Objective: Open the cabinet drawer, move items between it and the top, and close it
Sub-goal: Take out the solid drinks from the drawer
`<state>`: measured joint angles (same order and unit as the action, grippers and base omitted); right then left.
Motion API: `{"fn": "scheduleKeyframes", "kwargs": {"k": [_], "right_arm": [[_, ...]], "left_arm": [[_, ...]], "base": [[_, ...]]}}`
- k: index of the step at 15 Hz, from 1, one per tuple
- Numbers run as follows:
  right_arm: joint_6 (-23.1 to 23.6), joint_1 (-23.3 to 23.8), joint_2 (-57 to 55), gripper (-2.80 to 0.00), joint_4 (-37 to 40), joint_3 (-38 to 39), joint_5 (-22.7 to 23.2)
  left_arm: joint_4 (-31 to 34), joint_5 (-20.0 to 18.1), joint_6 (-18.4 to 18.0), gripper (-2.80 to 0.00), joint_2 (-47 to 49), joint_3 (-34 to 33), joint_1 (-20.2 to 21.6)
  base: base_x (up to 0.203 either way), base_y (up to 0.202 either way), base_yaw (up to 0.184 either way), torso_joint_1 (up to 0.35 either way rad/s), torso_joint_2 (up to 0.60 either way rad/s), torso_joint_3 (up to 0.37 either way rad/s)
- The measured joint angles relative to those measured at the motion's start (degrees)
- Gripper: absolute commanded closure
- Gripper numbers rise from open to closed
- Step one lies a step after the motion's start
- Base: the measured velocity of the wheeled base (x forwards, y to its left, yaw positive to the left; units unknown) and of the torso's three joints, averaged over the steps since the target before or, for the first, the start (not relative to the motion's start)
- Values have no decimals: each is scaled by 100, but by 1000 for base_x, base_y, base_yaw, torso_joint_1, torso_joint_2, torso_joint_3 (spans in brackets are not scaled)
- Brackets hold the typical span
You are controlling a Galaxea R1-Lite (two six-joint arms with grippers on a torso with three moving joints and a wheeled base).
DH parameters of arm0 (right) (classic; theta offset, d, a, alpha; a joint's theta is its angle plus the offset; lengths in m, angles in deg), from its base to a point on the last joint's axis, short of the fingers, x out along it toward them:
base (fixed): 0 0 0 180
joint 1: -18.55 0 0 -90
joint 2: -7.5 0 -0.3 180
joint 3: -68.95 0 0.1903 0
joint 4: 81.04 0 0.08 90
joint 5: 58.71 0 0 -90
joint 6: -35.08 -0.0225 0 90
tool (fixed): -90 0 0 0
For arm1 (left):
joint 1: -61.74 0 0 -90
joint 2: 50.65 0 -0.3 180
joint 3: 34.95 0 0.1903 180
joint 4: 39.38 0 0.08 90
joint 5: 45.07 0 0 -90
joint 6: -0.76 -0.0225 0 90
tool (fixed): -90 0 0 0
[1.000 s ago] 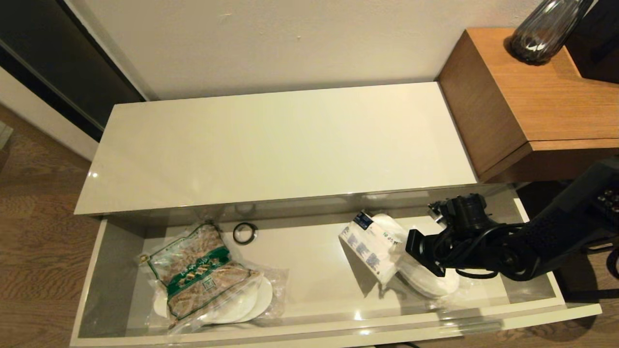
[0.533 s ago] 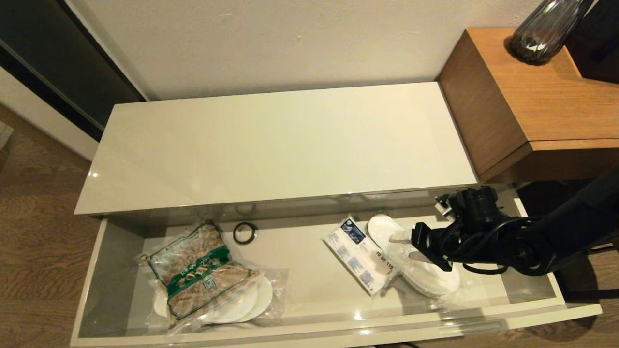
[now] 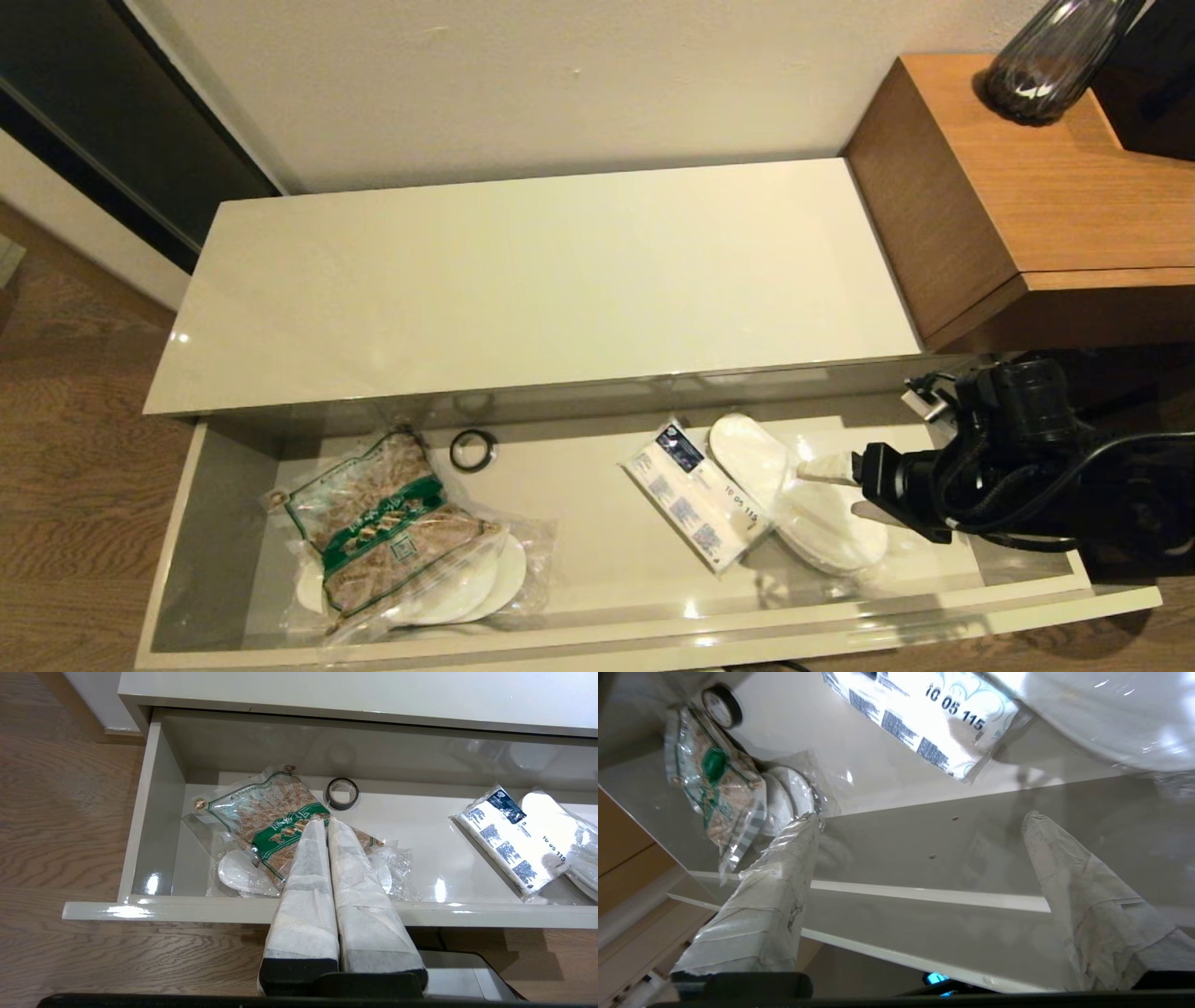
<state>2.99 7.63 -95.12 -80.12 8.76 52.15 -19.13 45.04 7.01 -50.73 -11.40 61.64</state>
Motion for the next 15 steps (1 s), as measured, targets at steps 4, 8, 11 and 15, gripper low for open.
{"fn": "scheduleKeyframes", "kwargs": {"k": [4,8,11,15], "right_arm": [[110,100,1027,-280,1155,-296,5],[186,108,2510,0,2958,-774,-123],[196,110,3671,0,4827,-1610,-767],[-194,121,5146,0,7641,-3376,-1123]], "left_arm": [[1,0,4,0,0,0,0],[-2,-1,0,0,0,0,0],[1,-1,2,0,0,0,0],[1,-1,5,0,0,0,0]], "base": [[0,0,0,0,0,0],[0,0,0,0,0,0],[0,0,0,0,0,0],[0,0,0,0,0,0]]}}
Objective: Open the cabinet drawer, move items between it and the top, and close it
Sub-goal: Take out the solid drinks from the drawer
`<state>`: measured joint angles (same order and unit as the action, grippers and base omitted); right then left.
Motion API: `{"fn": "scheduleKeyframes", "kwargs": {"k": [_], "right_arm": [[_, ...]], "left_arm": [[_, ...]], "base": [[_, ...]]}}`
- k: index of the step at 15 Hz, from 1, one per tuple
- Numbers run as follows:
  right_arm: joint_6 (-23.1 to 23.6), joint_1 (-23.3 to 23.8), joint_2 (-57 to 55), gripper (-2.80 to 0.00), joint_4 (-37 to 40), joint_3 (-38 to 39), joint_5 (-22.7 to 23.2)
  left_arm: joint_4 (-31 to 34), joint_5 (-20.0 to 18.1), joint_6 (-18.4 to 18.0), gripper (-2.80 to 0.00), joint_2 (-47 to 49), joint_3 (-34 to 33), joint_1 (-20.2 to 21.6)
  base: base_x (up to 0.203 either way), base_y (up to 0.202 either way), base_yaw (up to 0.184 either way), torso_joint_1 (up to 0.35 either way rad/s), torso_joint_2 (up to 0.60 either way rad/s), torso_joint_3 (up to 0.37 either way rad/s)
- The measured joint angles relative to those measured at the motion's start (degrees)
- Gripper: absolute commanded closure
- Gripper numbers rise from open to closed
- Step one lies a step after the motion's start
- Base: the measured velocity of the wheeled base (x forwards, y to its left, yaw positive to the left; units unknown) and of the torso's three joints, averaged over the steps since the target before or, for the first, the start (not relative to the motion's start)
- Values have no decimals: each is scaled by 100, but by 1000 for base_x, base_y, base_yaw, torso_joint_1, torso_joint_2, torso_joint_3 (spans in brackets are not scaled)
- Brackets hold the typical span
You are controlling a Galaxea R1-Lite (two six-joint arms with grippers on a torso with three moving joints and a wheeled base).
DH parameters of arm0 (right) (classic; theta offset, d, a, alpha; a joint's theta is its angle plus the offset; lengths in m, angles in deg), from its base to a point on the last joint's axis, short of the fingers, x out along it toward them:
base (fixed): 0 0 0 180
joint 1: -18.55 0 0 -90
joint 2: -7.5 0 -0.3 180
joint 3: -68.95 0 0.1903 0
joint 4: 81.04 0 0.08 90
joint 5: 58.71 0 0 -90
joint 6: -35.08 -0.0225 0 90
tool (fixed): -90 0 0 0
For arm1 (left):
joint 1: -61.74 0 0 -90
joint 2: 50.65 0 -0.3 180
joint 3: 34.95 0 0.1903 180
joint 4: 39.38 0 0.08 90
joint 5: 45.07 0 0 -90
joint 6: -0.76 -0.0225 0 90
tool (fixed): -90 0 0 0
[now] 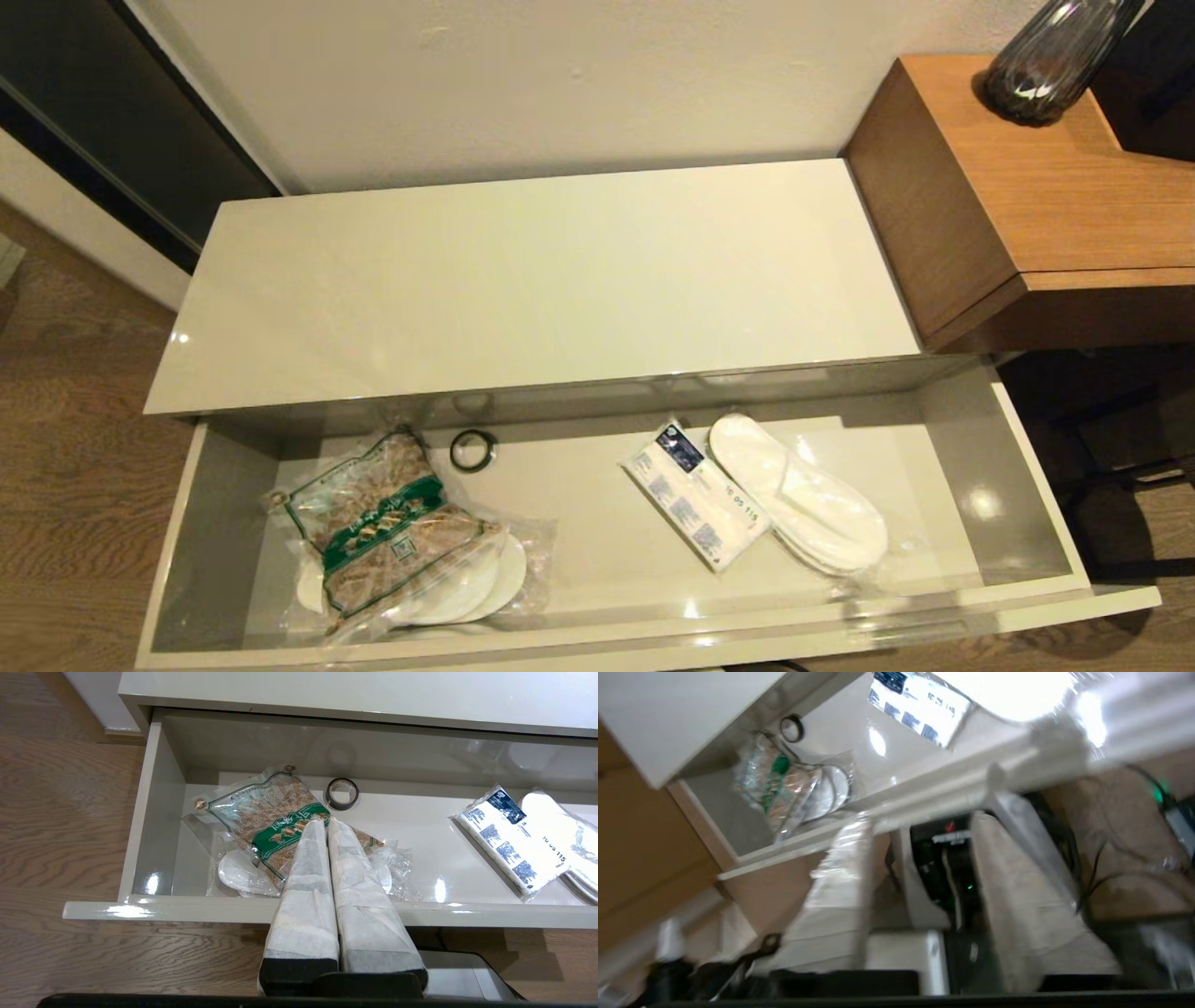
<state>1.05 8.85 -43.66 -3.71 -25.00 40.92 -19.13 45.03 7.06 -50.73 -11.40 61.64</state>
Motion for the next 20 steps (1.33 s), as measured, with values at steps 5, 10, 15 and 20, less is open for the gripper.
{"fn": "scheduleKeyframes", "kwargs": {"k": [5,10,15,20], "right_arm": [[-556,149,1789,0,2871,-1019,-841],[793,677,3426,0,3313,-863,-945],[2369,899,4701,0,618,919,-985],[2686,933,5045,0,-2535,3089,-1301]], "left_arm": [[0,1,-2,0,0,0,0],[-1,1,-2,0,0,0,0],[-2,1,-2,0,0,0,0],[0,0,-5,0,0,0,2]], "base": [[0,0,0,0,0,0],[0,0,0,0,0,0],[0,0,0,0,0,0],[0,0,0,0,0,0]]}}
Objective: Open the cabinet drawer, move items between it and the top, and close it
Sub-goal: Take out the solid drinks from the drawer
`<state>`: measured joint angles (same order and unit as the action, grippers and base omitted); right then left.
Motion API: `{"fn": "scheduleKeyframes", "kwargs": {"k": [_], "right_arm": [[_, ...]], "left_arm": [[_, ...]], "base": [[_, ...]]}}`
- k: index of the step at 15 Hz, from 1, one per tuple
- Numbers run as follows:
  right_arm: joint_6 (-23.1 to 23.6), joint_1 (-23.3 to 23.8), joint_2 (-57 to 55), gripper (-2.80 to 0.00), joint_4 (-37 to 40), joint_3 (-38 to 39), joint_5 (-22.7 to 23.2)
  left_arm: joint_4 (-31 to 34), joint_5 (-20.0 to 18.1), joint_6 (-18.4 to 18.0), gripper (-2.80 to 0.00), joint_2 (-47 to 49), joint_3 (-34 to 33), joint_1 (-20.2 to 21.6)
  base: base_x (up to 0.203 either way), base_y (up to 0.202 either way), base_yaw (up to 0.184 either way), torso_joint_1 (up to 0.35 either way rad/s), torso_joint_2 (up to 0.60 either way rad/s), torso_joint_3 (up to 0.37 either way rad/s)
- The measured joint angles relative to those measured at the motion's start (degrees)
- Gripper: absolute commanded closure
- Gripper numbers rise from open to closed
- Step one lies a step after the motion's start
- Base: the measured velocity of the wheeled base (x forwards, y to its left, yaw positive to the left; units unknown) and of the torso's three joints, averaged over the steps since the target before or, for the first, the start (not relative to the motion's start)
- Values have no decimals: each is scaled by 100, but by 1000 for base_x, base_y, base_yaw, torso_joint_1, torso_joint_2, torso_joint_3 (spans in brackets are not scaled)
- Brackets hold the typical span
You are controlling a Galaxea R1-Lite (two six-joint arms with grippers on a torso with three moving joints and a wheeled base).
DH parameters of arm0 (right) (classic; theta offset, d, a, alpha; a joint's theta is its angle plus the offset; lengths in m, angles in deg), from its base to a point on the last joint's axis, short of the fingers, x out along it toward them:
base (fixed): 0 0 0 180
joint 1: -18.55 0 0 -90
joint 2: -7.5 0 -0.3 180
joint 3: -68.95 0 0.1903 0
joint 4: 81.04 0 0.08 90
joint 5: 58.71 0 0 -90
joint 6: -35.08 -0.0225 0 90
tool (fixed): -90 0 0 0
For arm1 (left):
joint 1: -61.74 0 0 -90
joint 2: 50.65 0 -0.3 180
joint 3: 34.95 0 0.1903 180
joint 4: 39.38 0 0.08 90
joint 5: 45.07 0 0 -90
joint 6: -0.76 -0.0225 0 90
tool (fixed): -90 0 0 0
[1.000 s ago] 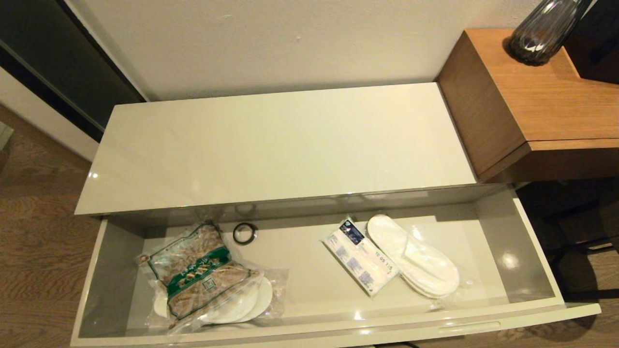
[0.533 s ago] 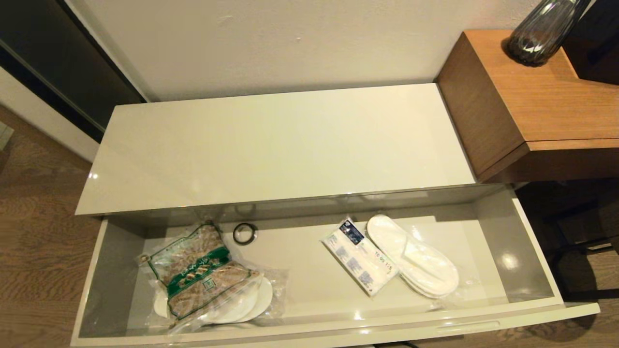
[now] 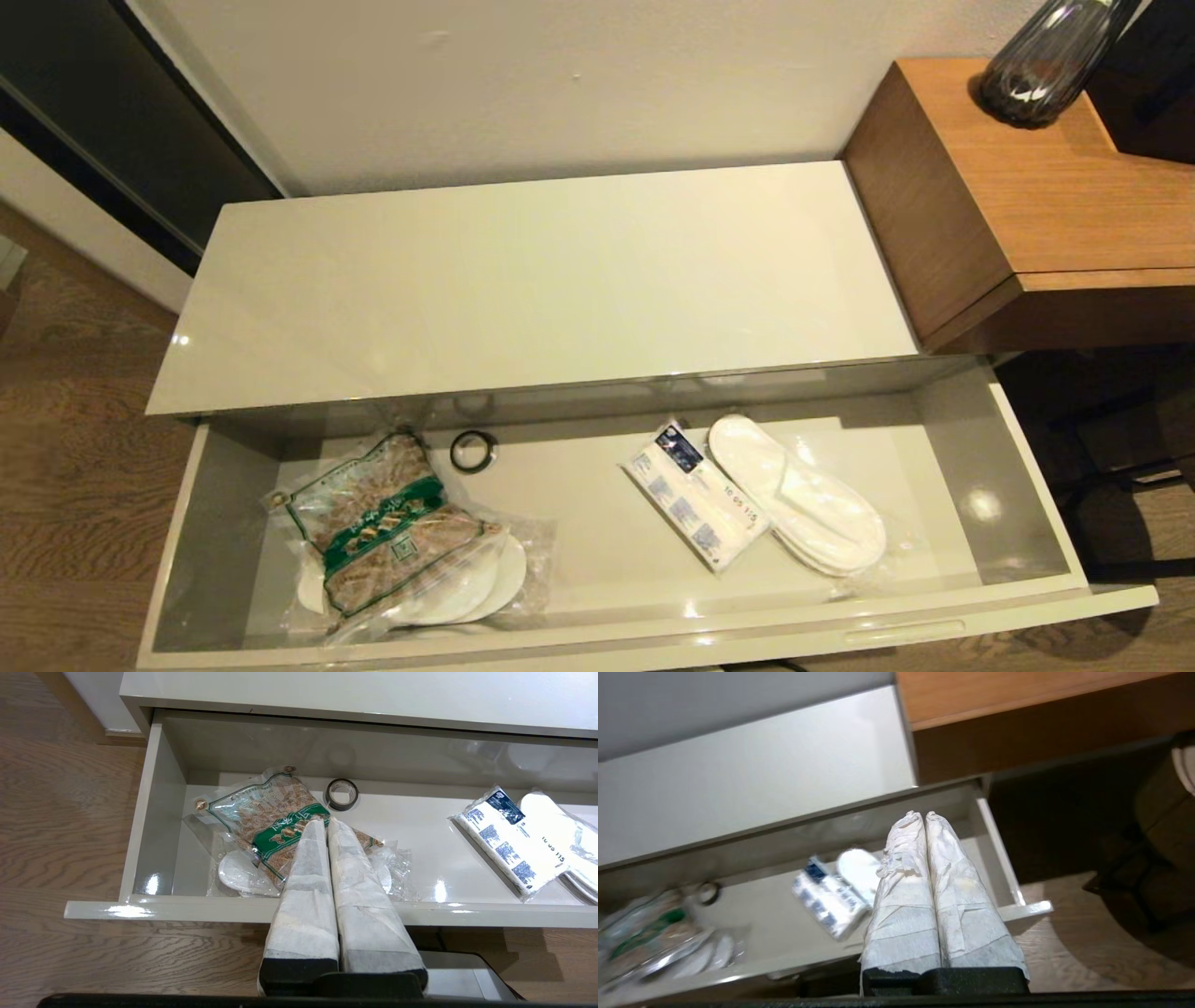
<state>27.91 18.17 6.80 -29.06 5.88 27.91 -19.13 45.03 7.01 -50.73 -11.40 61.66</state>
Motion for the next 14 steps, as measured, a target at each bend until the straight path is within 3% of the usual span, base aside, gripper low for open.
{"fn": "scheduleKeyframes", "kwargs": {"k": [3,7,9,11,14], "right_arm": [[24,2,48,0,-853,1244,-551],[620,2,57,0,-2777,3156,-333],[945,2,57,0,-3430,3758,-213],[1072,5,57,0,-3322,3917,129],[1068,5,56,0,-2484,3909,382]], "left_arm": [[0,-2,0,0,0,0,-2],[-2,0,2,0,0,0,-2],[-2,0,2,0,0,0,-2],[0,-2,1,0,0,0,-2],[-2,0,4,0,0,0,-2]], "base": [[0,0,0,0,0,0],[0,0,0,0,0,0],[0,0,0,0,0,0],[0,0,0,0,0,0],[0,0,0,0,0,0]]}}
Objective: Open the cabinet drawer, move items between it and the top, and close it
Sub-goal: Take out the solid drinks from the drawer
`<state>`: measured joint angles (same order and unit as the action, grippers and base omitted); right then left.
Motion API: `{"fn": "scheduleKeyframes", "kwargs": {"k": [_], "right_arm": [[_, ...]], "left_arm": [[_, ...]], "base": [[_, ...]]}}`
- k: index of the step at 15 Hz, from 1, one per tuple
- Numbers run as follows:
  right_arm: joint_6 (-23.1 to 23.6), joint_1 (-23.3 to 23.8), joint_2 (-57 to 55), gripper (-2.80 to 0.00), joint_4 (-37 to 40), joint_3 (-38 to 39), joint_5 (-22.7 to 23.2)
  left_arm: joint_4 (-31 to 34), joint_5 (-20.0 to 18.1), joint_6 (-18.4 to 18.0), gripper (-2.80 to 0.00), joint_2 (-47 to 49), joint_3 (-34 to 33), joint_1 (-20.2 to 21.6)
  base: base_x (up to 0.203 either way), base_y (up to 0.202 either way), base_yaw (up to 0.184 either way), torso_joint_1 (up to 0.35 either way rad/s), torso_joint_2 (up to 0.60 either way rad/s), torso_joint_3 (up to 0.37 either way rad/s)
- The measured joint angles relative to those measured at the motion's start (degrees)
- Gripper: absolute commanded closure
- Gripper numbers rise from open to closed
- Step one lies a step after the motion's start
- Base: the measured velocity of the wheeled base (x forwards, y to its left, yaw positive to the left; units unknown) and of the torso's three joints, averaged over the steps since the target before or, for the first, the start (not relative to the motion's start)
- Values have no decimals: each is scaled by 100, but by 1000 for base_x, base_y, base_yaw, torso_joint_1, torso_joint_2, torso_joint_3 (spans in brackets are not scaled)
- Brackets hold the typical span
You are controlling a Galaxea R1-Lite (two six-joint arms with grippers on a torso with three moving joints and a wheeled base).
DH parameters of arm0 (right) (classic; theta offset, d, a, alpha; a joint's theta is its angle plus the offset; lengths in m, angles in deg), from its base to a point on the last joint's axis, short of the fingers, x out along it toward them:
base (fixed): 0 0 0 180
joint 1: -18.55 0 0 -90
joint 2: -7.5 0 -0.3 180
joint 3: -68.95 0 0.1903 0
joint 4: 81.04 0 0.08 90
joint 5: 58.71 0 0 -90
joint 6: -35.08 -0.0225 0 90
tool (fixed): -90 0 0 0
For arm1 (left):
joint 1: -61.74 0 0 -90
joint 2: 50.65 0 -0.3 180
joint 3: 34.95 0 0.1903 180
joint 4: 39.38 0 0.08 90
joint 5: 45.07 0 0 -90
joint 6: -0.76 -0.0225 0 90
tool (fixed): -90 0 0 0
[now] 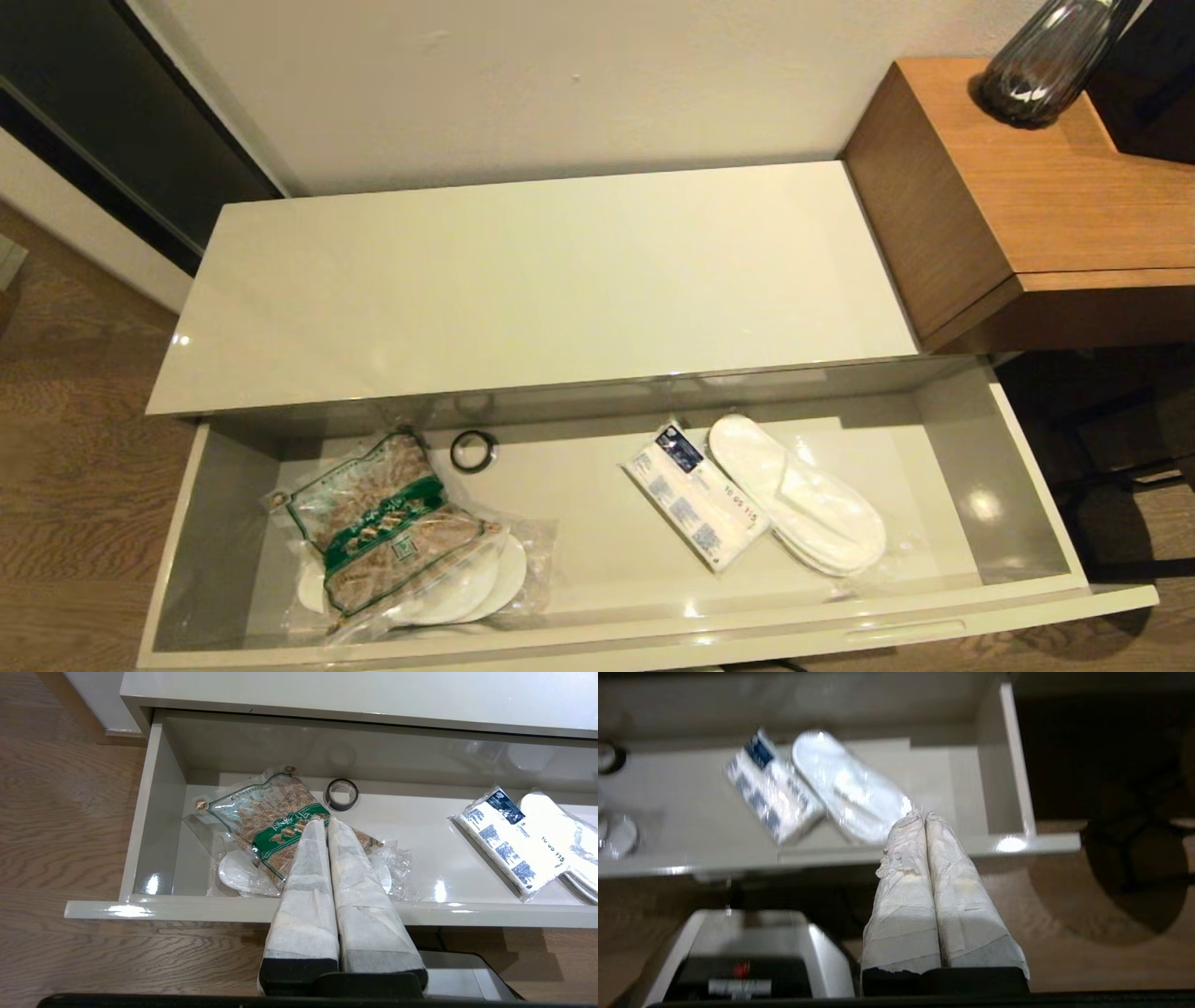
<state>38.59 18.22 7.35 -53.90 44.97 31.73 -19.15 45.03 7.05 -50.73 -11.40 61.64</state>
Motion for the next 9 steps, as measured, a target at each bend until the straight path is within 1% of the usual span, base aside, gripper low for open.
{"fn": "scheduleKeyframes", "kwargs": {"k": [1,3,9], "right_arm": [[-33,0,-1,0,-3,-1,-21],[-87,2,-1,0,-249,44,-23],[-92,0,-1,0,-257,61,-26]], "left_arm": [[0,0,0,0,0,0,0],[2,0,-2,0,0,0,0],[0,-5,-2,0,0,0,0]], "base": [[0,0,0,0,0,0],[0,0,0,0,0,0],[0,0,0,0,0,0]]}}
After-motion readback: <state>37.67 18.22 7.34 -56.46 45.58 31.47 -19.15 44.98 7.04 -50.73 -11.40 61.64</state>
